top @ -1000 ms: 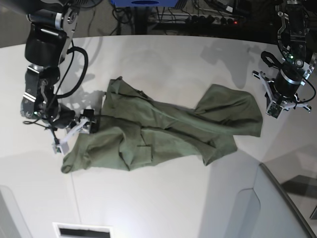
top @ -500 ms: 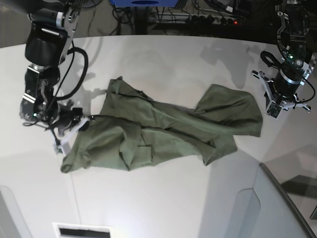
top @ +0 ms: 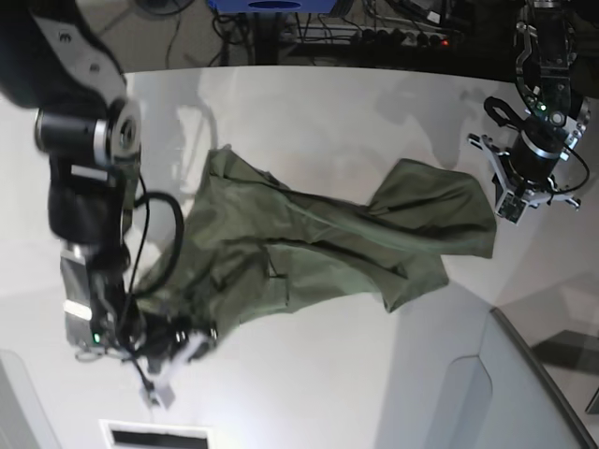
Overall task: Layout the t-shirt on the table in an organized manner, then fold the t-shirt properly
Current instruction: 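Release the shirt and lift both grippers, then lower the right gripper onto the shirt's hem and grasp it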
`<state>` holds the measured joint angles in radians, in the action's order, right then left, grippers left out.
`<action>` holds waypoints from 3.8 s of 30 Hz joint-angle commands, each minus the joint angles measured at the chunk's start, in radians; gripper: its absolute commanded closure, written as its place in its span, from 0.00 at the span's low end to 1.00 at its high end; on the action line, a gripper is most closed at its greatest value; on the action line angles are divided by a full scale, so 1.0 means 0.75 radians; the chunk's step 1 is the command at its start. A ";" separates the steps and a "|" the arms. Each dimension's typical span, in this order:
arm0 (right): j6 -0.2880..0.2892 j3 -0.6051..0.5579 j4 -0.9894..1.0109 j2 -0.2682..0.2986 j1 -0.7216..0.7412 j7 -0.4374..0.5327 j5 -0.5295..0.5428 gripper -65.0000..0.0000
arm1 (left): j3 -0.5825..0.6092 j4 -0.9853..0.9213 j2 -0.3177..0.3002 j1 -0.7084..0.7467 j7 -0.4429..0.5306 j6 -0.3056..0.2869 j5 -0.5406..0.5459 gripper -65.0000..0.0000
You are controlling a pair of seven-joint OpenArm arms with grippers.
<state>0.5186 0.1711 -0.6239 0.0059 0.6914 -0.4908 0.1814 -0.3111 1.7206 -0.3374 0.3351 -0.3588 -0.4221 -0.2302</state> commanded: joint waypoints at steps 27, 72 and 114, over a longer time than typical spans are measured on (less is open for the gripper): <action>-0.056 -0.211 -0.278 0.138 -0.276 0.211 0.013 0.92 | 0.136 0.017 0.162 -0.008 0.017 0.009 -0.234 1.00; -0.328 -0.407 0.246 0.132 -0.076 0.367 0.009 0.94 | 0.201 -0.542 0.072 -0.260 0.031 0.097 -0.077 1.00; -0.848 -0.248 -1.104 0.185 -0.939 -0.249 0.009 0.95 | 0.197 -0.243 -0.099 -0.127 0.021 0.087 -0.062 1.00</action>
<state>-0.1200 -0.0166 -1.4338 0.1352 -0.0299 -0.6937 0.1917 -0.1604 1.5227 -0.4072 0.2546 -0.3641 -0.3687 -0.2829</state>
